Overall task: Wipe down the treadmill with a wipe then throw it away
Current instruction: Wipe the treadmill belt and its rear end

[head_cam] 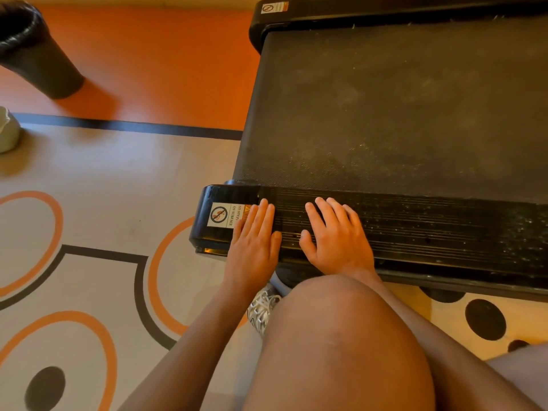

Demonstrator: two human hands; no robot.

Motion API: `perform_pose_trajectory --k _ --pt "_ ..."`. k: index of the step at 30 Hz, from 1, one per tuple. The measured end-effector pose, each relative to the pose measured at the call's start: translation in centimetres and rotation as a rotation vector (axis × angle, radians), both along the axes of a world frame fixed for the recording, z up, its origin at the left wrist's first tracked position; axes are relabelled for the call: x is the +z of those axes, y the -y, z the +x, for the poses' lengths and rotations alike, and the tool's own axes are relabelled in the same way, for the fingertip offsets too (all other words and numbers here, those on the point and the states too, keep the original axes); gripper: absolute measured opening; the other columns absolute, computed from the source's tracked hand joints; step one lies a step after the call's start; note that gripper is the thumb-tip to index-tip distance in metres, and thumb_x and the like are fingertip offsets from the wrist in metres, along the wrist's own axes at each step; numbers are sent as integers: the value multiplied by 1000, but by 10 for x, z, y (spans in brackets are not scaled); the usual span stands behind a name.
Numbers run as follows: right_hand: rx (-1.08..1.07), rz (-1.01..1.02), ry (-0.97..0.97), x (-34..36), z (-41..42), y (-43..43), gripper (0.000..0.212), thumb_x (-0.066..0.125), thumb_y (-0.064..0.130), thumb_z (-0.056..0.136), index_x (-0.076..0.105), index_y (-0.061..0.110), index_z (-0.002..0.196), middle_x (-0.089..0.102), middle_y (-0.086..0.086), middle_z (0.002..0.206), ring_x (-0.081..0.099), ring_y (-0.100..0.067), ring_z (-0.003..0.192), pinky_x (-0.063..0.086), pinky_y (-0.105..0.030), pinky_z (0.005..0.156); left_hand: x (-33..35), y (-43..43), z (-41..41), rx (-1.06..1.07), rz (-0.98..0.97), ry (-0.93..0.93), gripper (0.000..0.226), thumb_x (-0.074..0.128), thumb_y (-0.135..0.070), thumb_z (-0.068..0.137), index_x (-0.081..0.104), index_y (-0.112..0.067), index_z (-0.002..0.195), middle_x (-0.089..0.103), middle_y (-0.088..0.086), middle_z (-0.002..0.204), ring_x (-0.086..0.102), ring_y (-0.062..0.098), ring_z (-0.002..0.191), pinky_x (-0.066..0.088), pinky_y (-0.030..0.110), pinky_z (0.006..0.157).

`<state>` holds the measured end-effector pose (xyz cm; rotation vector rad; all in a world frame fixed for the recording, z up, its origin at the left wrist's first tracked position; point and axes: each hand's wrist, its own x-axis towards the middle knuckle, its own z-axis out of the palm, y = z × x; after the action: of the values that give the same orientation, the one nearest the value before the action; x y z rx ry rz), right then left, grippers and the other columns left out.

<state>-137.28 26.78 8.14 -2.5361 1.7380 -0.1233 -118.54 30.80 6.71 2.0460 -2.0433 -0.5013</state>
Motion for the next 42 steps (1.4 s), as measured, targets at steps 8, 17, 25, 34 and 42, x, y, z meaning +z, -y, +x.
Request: perform_pose_trajectory --k 8,17,25,34,42 --pt "2 -10 6 -1 -2 0 62 32 45 100 57 10 144 56 -17 147 50 -35 138 41 -53 113 4 54 2 -70 41 14 59 26 -38 112 10 -14 164 4 6 172 0 22 158 -1 36 123" --pt "-10 12 -7 -1 -1 -1 64 28 47 100 56 12 145 55 -16 148 50 -34 139 40 -52 114 2 0 0 -81 20 9 60 19 -42 110 7 -18 164 -5 -3 169 -13 11 154 -10 31 123" --pt "-2 14 2 0 -1 1 63 30 46 100 54 10 146 54 -17 149 47 -34 141 39 -53 116 2 47 -13 -29 15 19 57 24 -37 111 12 -16 163 5 3 172 -2 19 158 -4 42 124" --pt "9 -21 10 -4 -2 -1 63 29 45 101 54 10 146 54 -17 148 48 -34 140 39 -52 115 -2 15 -17 -43 -21 11 57 23 -39 112 14 -17 163 7 2 171 -3 16 157 -3 40 123" --pt "1 7 8 0 -2 0 63 30 46 100 54 12 147 53 -16 149 47 -33 141 38 -52 116 3 49 -23 -3 -13 -12 57 25 -36 111 12 -19 164 5 1 172 -1 17 158 -3 39 124"
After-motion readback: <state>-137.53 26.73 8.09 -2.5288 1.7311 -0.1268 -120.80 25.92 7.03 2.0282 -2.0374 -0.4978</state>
